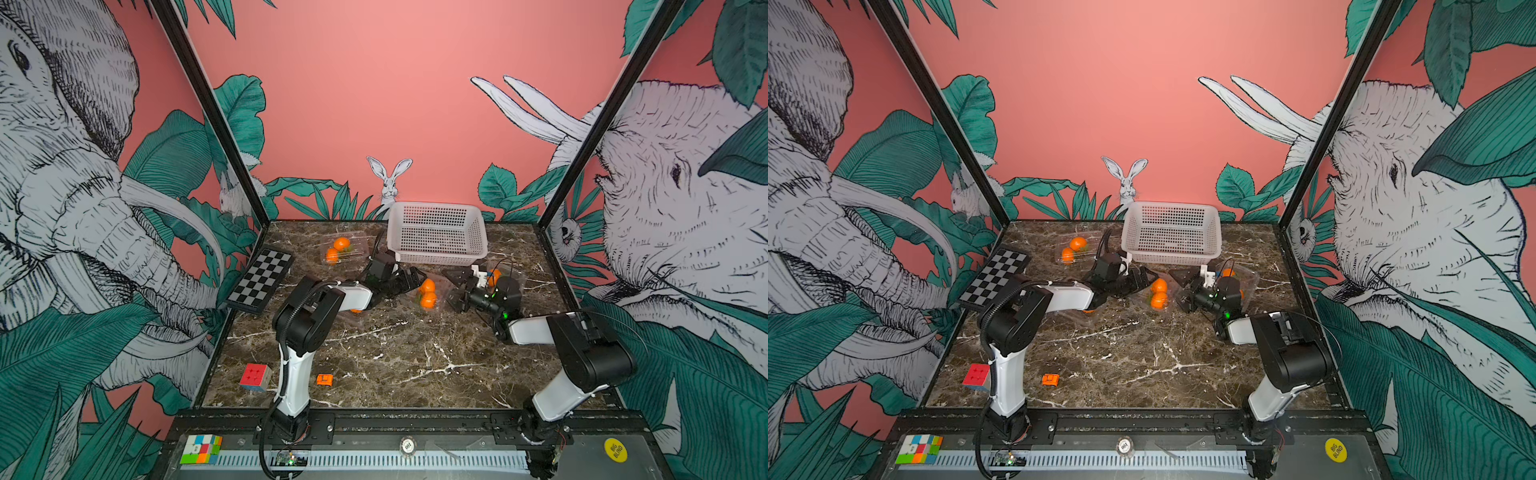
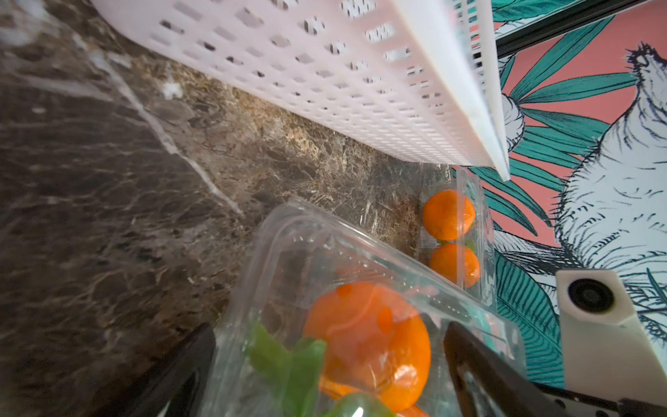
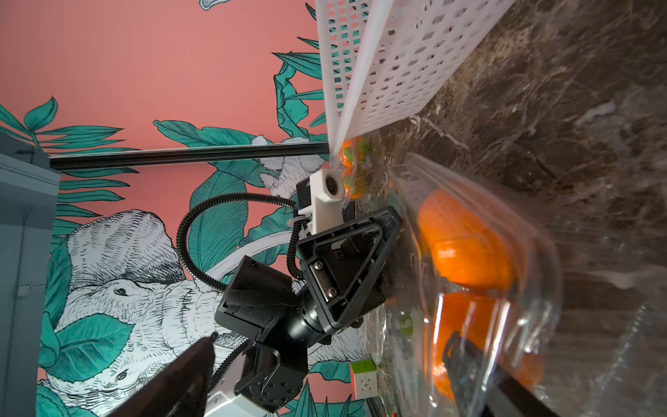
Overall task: Take oranges out of containers
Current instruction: Open the packing box at the center of the board.
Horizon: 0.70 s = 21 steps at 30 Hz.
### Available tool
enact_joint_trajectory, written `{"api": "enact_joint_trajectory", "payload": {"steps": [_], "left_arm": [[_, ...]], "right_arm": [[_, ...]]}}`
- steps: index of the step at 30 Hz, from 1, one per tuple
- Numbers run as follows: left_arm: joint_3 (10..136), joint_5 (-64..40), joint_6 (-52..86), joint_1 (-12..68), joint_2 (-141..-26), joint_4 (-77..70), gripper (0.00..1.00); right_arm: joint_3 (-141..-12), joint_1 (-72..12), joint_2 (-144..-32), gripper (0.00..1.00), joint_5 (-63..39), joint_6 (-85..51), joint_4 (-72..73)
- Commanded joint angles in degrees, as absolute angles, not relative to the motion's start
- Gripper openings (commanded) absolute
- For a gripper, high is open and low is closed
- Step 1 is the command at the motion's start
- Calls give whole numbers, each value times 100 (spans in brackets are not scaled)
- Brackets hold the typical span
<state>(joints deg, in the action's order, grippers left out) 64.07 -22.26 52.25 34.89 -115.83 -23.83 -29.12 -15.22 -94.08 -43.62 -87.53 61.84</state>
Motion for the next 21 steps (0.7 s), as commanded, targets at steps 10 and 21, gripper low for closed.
{"api": "enact_joint_trajectory", "payload": {"steps": [10, 21], "left_arm": [[5971, -2446, 5557, 3806, -11206, -2655, 99], [5854, -2391, 5706, 3928, -10921, -2829, 99]], "right_arm": [[-2578, -1923, -9679, 93, -4525, -7891, 6499], [-2253, -1925, -10073, 81, -4128, -8394, 7590]]}}
